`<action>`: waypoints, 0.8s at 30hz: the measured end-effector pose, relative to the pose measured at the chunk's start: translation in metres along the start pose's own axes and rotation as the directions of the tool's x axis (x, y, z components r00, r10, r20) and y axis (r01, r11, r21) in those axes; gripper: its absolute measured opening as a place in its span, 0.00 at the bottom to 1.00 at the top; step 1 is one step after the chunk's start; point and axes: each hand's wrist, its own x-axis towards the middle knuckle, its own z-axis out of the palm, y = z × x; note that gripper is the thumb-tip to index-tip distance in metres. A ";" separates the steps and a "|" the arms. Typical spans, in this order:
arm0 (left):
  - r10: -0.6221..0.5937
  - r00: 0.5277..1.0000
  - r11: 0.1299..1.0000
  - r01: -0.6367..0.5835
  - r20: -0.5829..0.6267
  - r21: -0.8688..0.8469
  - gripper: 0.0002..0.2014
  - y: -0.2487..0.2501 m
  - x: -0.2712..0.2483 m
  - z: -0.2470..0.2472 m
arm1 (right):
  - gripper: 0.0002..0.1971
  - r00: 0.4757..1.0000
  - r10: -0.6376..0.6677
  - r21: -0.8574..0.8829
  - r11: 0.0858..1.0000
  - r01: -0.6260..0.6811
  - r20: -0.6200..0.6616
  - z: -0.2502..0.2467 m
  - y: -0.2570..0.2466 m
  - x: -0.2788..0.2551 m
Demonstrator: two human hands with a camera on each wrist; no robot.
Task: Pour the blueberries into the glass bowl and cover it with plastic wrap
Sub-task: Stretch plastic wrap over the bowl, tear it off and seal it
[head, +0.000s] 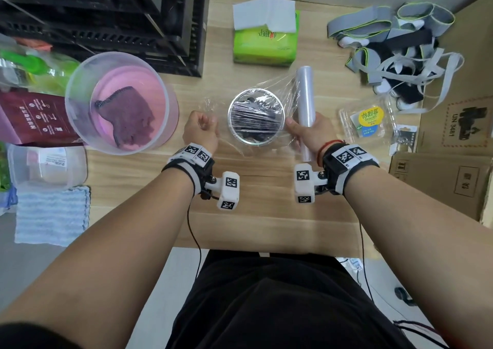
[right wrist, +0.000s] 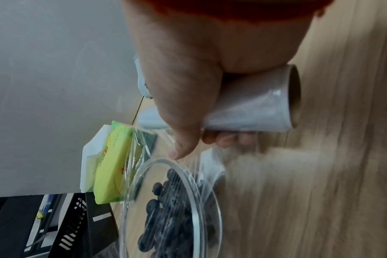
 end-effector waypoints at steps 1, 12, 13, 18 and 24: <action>0.005 1.000 0.999 -0.005 -0.004 0.035 0.07 0.001 0.002 0.001 | 0.28 1.000 0.004 -0.020 1.000 -0.004 -0.003 0.000 -0.001 0.000; -0.017 0.999 0.990 0.021 -0.031 0.136 0.07 0.018 0.001 -0.013 | 0.27 1.000 0.021 -0.024 0.999 -0.021 -0.002 0.001 -0.003 0.002; 0.040 0.999 0.993 -0.039 -0.005 0.114 0.07 0.022 0.001 -0.011 | 0.27 1.000 0.023 -0.013 1.000 -0.023 -0.002 0.001 -0.002 0.002; 0.340 0.910 0.916 -0.378 0.237 0.137 0.25 0.048 0.012 -0.003 | 0.27 1.000 0.014 -0.026 1.000 -0.015 -0.009 0.000 0.002 0.005; 0.228 0.877 0.902 -0.354 0.422 0.248 0.14 0.062 0.037 0.003 | 0.29 1.000 -0.007 -0.052 0.999 0.007 0.004 0.000 0.006 0.010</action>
